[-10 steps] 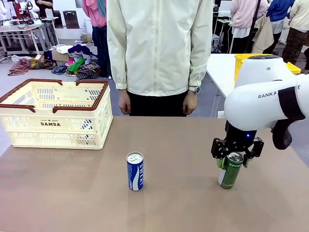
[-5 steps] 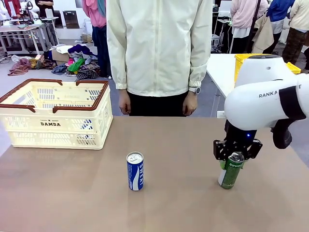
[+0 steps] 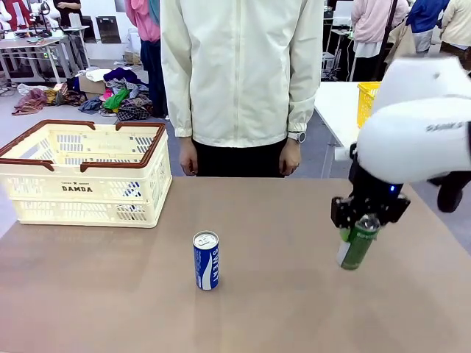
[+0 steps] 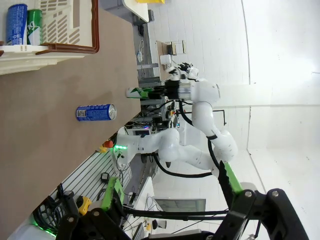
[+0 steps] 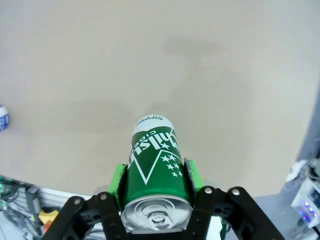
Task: Place the drinks into the Shopping basket.
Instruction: Pick up one drink and place it into the Shopping basket.
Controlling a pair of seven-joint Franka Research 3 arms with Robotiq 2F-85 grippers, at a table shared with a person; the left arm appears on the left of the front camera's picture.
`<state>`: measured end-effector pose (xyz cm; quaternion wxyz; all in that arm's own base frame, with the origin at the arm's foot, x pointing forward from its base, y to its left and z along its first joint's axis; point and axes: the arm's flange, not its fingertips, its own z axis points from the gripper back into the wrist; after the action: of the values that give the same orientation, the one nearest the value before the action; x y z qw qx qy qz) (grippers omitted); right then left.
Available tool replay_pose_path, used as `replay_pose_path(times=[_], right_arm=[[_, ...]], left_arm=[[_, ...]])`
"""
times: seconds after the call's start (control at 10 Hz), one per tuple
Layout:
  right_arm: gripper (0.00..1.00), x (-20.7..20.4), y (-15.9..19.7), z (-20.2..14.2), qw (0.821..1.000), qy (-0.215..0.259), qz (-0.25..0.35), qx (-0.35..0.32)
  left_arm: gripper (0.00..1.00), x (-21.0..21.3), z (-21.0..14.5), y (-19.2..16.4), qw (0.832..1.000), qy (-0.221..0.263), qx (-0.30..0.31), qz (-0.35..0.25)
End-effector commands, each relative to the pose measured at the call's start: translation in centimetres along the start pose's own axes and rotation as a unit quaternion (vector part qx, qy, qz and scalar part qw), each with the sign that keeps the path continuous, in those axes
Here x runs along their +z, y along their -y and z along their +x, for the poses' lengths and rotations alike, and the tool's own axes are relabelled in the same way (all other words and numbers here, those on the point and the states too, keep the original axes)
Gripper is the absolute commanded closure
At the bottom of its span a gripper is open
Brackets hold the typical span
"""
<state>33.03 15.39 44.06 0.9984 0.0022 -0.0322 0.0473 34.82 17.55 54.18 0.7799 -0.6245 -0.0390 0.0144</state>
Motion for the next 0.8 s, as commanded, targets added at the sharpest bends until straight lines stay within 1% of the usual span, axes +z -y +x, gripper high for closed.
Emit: replay_pose_path(times=[0.0,0.1,0.3,0.5,0.6,0.7], right_arm=[[1.00,4.9,-4.2,1.6,0.997,0.035,0.008,0.069],[1.00,5.3,-8.4,2.6,0.991,0.036,0.029,0.122],[1.00,4.9,-17.7,4.5,0.979,0.055,0.028,0.196],[1.00,3.2,-25.0,6.3,0.966,0.072,0.025,0.246],[1.00,2.0,-27.1,7.1,0.964,0.066,0.014,0.257],[1.00,0.7,-27.7,8.2,0.966,0.055,-0.009,0.254]], left_arm=[[0.00,0.0,0.0,0.2,1.000,0.006,0.003,-0.007],[0.00,0.0,0.0,0.2,1.000,0.006,0.003,-0.007],[0.00,0.0,0.0,0.2,1.000,0.006,0.003,-0.007],[0.00,0.0,0.0,0.2,1.000,0.006,0.003,-0.007],[0.00,0.0,0.0,0.2,1.000,0.006,0.003,-0.007],[0.00,0.0,0.0,0.2,1.000,0.006,0.003,-0.007]])
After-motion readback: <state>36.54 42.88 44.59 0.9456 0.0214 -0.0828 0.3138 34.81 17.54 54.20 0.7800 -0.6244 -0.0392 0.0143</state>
